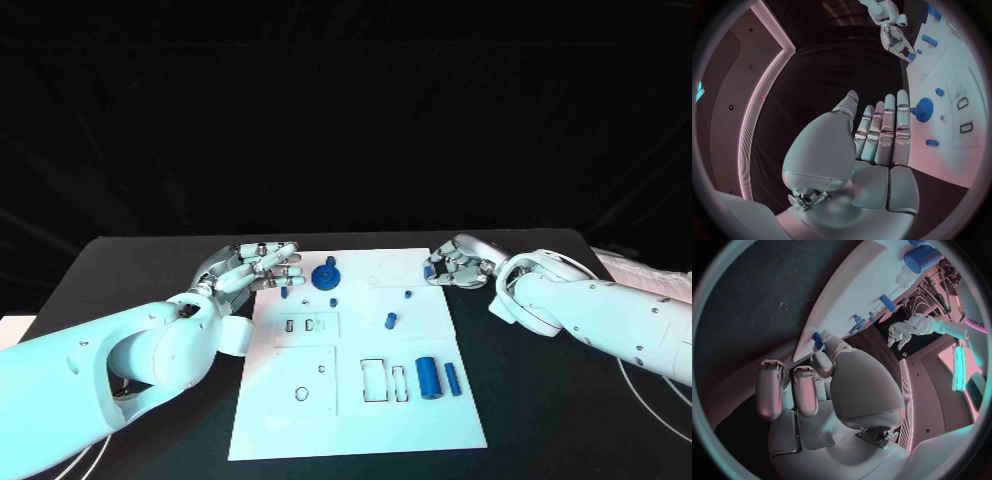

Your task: Assemble the parts on the task board

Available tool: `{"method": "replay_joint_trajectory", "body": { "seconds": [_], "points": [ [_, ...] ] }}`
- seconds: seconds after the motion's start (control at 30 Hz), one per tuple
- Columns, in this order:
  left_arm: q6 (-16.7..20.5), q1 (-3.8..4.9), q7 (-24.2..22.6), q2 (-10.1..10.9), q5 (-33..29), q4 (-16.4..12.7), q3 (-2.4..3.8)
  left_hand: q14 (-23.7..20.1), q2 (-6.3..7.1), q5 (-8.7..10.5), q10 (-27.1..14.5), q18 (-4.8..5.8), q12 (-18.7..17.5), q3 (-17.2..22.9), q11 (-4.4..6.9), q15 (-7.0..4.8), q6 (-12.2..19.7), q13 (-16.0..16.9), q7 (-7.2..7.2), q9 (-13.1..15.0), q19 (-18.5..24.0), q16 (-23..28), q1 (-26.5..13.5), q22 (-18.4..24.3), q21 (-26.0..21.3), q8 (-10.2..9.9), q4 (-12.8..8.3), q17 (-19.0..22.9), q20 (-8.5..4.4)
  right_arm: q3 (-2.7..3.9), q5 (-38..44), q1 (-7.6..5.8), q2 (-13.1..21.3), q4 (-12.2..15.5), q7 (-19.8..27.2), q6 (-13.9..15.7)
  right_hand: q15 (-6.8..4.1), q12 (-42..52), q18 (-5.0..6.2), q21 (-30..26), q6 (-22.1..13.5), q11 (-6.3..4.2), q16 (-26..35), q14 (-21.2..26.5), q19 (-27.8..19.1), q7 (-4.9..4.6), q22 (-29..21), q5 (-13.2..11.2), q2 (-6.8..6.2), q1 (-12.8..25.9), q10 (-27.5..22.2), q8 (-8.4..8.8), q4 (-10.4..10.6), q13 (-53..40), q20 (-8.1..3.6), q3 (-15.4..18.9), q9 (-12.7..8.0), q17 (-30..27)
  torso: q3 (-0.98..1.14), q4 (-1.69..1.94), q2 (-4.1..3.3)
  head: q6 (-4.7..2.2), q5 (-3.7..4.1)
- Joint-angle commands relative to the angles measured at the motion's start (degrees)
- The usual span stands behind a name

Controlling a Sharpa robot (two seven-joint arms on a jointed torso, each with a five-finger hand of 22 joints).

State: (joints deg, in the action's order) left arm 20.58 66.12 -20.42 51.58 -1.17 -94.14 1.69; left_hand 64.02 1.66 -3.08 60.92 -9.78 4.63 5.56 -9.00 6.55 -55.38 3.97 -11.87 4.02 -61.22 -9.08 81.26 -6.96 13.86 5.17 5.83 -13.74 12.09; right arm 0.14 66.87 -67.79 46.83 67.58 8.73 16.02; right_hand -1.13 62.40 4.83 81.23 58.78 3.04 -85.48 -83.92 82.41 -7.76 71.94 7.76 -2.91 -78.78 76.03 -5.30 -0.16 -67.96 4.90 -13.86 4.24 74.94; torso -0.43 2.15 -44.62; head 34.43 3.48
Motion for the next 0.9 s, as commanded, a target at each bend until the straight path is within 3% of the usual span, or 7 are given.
{"method": "replay_joint_trajectory", "body": {
  "seconds": [0.03, 0.57, 0.77, 0.9],
  "points": [
    [-0.9, 0.02, -0.5, -0.1, 0.3, -0.1, 0.03, -0.1, -0.42, 0.17, 0.5, -0.50, -0.2, -0.1, 0.04, -0.35, -0.4, -0.1, 0.04, 0.0, -0.2, 0.3, 0.3, 0.1, -0.2, -0.2, -0.4, -0.1, -0.07, 0.00, 1.3, 0.05, -0.2, -0.1, -0.4, -0.9, -0.41, 0.3, -1.14, 0.2, 0.4, -0.35, -0.2, -4.5, -0.1, -0.12, 0.1, -0.2, 0.70, 0.0, 0.2, -0.37, -0.1, 0.0, -0.40, -0.3, 0.1, 7.8, 0.01, -0.01, 0.00, -0.06, 0.00],
    [-1.1, 0.03, -0.4, -0.1, 0.3, 0.2, 0.03, -0.1, -0.49, 0.18, 0.4, -0.50, -0.3, 0.0, 0.02, -0.34, -0.4, -0.1, 0.02, 0.0, -0.2, 0.3, 0.3, 0.1, -0.2, -0.2, -0.4, -0.1, -0.07, 0.00, 1.4, 0.18, -1.1, -1.2, -0.7, -0.5, -0.64, 0.6, -1.17, 0.3, 1.6, -0.63, -0.3, -4.6, 0.0, 0.24, 0.3, -0.3, 1.29, 0.4, 0.5, -0.71, -0.1, -0.3, -0.62, -0.8, 0.1, 8.0, 0.05, 0.02, -0.01, 0.17, 0.03],
    [-1.1, 0.03, -0.4, 0.0, 0.3, 0.3, 0.03, -0.1, -0.49, 0.18, 0.4, -0.50, -0.3, 0.0, 0.02, -0.34, -0.4, -0.1, 0.02, 0.0, -0.2, 0.3, 0.3, 0.1, -0.2, -0.2, -0.4, -0.1, -0.07, 0.00, 1.2, 0.21, -1.2, -1.0, -0.4, 1.9, -1.36, 1.2, -1.23, 0.5, 4.4, -1.54, -0.4, -4.6, 0.2, 1.36, 0.6, -1.3, 2.86, 0.0, 1.0, -2.06, -0.7, -0.8, -1.19, -2.3, 0.7, 8.2, 0.02, 0.00, 0.05, 0.16, -0.05],
    [-1.1, 0.03, -0.4, 0.0, 0.3, 0.3, 0.03, -0.1, -0.49, 0.18, 0.4, -0.50, -0.3, 0.0, 0.02, -0.34, -0.4, -0.1, 0.02, 0.0, -0.2, 0.3, 0.3, 0.1, -0.2, -0.2, -0.4, -0.1, -0.07, 0.01, 0.2, 0.22, -1.0, -0.4, -0.4, 3.9, -1.55, 1.4, -1.26, 0.5, 4.9, -1.74, -0.5, -4.7, 0.3, 1.61, 0.8, -1.6, 3.25, 0.0, 1.3, -2.31, -0.9, -1.0, -1.40, -2.8, 0.8, 8.4, 0.02, -0.02, 0.06, 0.15, -0.11]
  ]
}}
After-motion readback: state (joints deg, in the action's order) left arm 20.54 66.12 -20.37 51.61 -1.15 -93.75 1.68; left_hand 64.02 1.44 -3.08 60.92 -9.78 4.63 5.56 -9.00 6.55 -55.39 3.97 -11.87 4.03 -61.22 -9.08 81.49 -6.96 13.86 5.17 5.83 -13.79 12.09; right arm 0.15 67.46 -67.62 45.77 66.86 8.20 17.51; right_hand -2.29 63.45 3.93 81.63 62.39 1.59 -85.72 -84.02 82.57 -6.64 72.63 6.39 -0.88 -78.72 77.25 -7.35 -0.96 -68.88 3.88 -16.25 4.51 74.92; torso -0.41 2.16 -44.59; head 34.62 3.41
